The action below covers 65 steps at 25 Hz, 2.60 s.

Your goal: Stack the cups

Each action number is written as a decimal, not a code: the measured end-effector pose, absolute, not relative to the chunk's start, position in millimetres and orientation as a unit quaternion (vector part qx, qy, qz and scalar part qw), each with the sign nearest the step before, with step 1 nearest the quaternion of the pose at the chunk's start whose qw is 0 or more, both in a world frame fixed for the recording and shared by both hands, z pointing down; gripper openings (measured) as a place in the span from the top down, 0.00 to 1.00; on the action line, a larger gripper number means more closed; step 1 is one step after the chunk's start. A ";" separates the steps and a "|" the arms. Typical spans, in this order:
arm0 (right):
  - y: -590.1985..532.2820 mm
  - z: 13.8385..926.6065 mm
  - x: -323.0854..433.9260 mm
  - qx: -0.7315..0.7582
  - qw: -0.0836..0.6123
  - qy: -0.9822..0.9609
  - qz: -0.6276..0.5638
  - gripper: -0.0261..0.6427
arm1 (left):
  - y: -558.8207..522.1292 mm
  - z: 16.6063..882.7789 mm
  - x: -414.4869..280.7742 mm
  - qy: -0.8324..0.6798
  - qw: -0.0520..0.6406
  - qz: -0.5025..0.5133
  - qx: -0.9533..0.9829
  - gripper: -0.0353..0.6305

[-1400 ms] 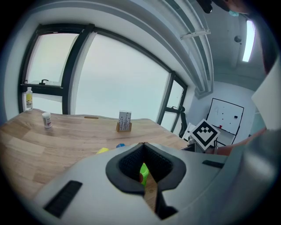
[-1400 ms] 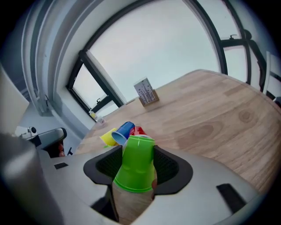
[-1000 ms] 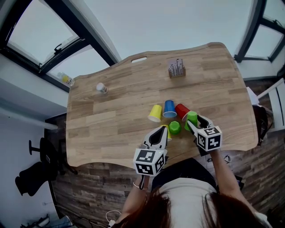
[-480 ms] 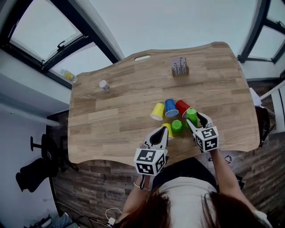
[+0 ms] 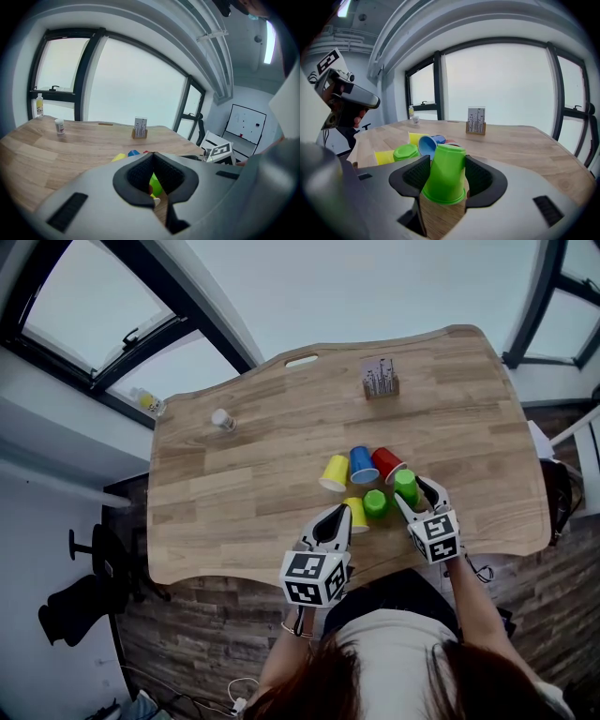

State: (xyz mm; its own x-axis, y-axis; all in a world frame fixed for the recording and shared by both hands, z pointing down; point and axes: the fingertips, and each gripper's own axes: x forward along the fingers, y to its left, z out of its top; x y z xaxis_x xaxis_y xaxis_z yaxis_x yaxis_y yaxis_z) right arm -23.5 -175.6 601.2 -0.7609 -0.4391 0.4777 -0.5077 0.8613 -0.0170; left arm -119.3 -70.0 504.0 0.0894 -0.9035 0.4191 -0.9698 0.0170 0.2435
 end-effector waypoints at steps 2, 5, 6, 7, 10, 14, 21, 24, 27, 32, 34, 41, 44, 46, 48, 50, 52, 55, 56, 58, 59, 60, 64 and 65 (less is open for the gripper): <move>-172.5 601.2 -21.8 0.254 0.237 -0.935 0.072 0.58 | -68.7 503.8 -120.5 -0.672 0.240 0.068 0.697 0.92; -167.5 602.8 -19.8 0.254 0.240 -0.934 0.069 0.58 | -67.3 505.3 -120.5 -0.672 0.240 0.067 0.697 0.92; -166.2 603.8 -18.1 0.255 0.242 -0.934 0.067 0.58 | -66.7 506.0 -119.8 -0.672 0.240 0.067 0.697 0.92; -164.9 604.4 -16.3 0.256 0.243 -0.933 0.066 0.58 | -65.9 506.7 -118.8 -0.672 0.241 0.067 0.697 0.92; -161.2 606.0 -12.6 0.257 0.244 -0.933 0.067 0.58 | -62.8 508.2 -115.6 -0.670 0.243 0.066 0.698 0.92; -157.5 607.7 -10.6 0.257 0.244 -0.933 0.071 0.59 | -61.0 511.4 -111.8 -0.667 0.249 0.068 0.699 0.92; -150.5 608.9 -10.3 0.252 0.242 -0.934 0.078 0.60 | -59.3 515.8 -116.6 -0.669 0.269 0.065 0.689 0.92; -147.8 608.8 -9.6 0.252 0.243 -0.933 0.081 0.61 | -57.6 517.0 -121.9 -0.673 0.280 0.058 0.683 0.92; -144.7 608.9 -9.4 0.248 0.243 -0.934 0.084 0.61 | -56.5 519.6 -127.3 -0.677 0.291 0.051 0.674 0.92; -144.0 608.4 -7.0 0.249 0.241 -0.933 0.097 0.61 | -55.6 524.0 -135.1 -0.680 0.313 0.047 0.661 0.92; -145.3 608.9 -4.1 0.252 0.242 -0.932 0.098 0.60 | -55.5 526.2 -137.6 -0.679 0.322 0.046 0.658 0.92; -145.2 594.7 4.5 0.272 0.235 -0.928 0.097 0.60 | -55.8 532.0 -146.7 -0.673 0.357 0.040 0.647 0.91; -142.7 587.6 7.9 0.285 0.232 -0.925 0.095 0.61 | -56.6 536.1 -149.4 -0.664 0.378 0.035 0.643 0.89; -142.7 582.8 11.2 0.297 0.229 -0.922 0.095 0.63 | -58.2 540.0 -148.9 -0.653 0.396 0.036 0.645 0.82; -142.2 579.0 13.7 0.307 0.227 -0.919 0.096 0.69 | -59.3 544.1 -147.7 -0.638 0.410 0.045 0.650 0.81; -140.2 576.3 15.5 0.316 0.228 -0.916 0.095 0.75 | -59.7 547.7 -147.4 -0.626 0.421 0.057 0.654 0.81; -137.7 573.8 18.3 0.325 0.229 -0.913 0.095 0.79 | -60.0 551.7 -146.8 -0.614 0.433 0.067 0.657 0.80; -136.2 569.1 23.7 0.339 0.229 -0.907 0.099 0.84 | -61.7 559.1 -145.7 -0.594 0.457 0.081 0.657 0.77; -136.2 567.6 25.4 0.344 0.228 -0.905 0.100 0.87 | -62.1 561.9 -144.8 -0.586 0.466 0.086 0.657 0.76; -135.8 565.0 28.8 0.353 0.227 -0.902 0.103 0.89 | -62.6 568.2 -141.9 -0.568 0.485 0.096 0.658 0.74; -135.6 563.7 30.6 0.356 0.228 -0.900 0.103 0.90 | -62.9 571.5 -140.6 -0.561 0.493 0.099 0.658 0.72; -135.4 562.4 32.4 0.360 0.228 -0.899 0.103 0.90 | -63.4 575.1 -139.5 -0.554 0.502 0.102 0.657 0.71; -137.0 559.7 41.2 0.372 0.233 -0.893 0.103 0.91 | -68.1 590.0 -135.8 -0.533 0.530 0.113 0.650 0.67; -137.5 559.4 43.8 0.376 0.234 -0.891 0.103 0.91 | -69.6 593.5 -135.2 -0.528 0.535 0.116 0.649 0.66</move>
State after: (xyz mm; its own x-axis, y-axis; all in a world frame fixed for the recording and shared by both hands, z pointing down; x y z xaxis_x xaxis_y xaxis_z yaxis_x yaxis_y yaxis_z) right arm 43.8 -137.5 559.4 -0.6085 -0.6211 0.4939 -0.7177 0.6963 -0.0087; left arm -135.2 -69.6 593.5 0.4146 -0.5615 0.7161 -0.8102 0.1305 0.5714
